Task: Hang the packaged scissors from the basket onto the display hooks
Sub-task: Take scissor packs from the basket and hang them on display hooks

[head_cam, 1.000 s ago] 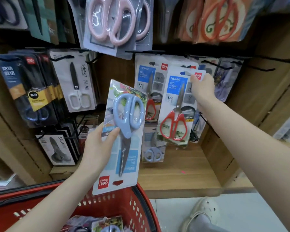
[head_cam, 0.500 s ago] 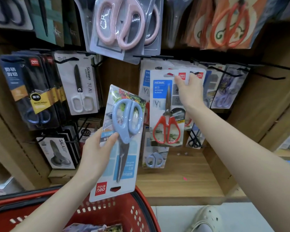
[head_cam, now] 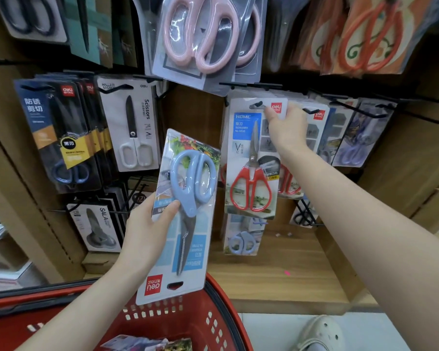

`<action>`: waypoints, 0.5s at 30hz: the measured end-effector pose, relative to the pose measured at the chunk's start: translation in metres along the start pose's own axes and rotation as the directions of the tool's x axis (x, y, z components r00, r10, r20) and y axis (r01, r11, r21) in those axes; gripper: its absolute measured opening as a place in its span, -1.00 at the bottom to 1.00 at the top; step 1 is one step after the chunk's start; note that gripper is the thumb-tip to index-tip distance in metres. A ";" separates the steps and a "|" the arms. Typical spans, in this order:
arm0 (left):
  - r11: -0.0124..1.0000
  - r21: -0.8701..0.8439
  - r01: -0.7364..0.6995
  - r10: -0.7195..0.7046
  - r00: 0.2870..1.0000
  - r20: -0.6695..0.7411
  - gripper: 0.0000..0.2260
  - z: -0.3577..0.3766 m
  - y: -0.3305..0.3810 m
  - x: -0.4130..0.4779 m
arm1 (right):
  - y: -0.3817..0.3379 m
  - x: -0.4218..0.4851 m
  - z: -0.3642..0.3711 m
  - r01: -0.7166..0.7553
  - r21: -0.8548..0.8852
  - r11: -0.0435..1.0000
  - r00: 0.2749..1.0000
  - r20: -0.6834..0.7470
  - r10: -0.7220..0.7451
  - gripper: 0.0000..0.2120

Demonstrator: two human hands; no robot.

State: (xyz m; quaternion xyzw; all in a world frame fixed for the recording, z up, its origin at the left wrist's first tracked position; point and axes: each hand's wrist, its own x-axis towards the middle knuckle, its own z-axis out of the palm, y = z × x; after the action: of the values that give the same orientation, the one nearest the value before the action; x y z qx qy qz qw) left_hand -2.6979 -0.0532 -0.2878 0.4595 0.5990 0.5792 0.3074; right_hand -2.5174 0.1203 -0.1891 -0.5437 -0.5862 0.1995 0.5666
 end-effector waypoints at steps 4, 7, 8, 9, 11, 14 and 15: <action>1.000 -0.006 -0.004 0.004 1.000 0.018 -0.88 -0.005 -0.003 0.000 | 0.003 0.008 0.008 -0.059 -0.045 0.997 0.998 -0.022 0.058 -0.63; 1.000 -0.009 -0.008 0.008 0.999 0.032 -0.85 -0.012 -0.003 -0.002 | 0.004 0.011 0.010 -0.080 -0.072 0.994 0.995 -0.073 0.075 -0.62; 1.000 -0.020 -0.006 0.007 0.999 0.045 -0.83 -0.014 -0.003 -0.003 | 0.003 0.011 0.010 -0.105 -0.065 0.992 0.990 -0.096 0.098 -0.61; 0.999 -0.032 -0.003 0.005 0.998 0.062 -0.81 -0.017 -0.004 -0.004 | 0.001 0.009 0.009 -0.126 -0.058 0.990 0.986 -0.118 0.119 -0.59; 0.999 -0.053 0.003 0.002 0.996 0.089 -0.79 -0.022 -0.005 -0.006 | -0.003 0.001 0.005 -0.132 -0.057 0.990 0.983 -0.134 0.123 -0.59; 0.993 -0.113 0.021 -0.008 0.994 0.110 -0.78 -0.028 -0.007 -0.012 | -0.009 -0.027 -0.005 -0.049 -0.162 0.986 0.990 -0.135 0.027 -0.61; 0.989 -0.142 0.035 -0.019 0.993 0.113 -0.78 -0.029 -0.008 -0.014 | -0.009 -0.040 -0.008 0.012 -0.222 0.975 0.993 -0.113 -0.037 -0.62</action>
State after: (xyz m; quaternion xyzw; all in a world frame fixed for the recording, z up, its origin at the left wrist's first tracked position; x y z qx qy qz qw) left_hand -2.7200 -0.0774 -0.2935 0.4596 0.5436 0.5902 0.3805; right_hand -2.5229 0.0793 -0.1973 -0.6068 -0.5774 0.0940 0.5381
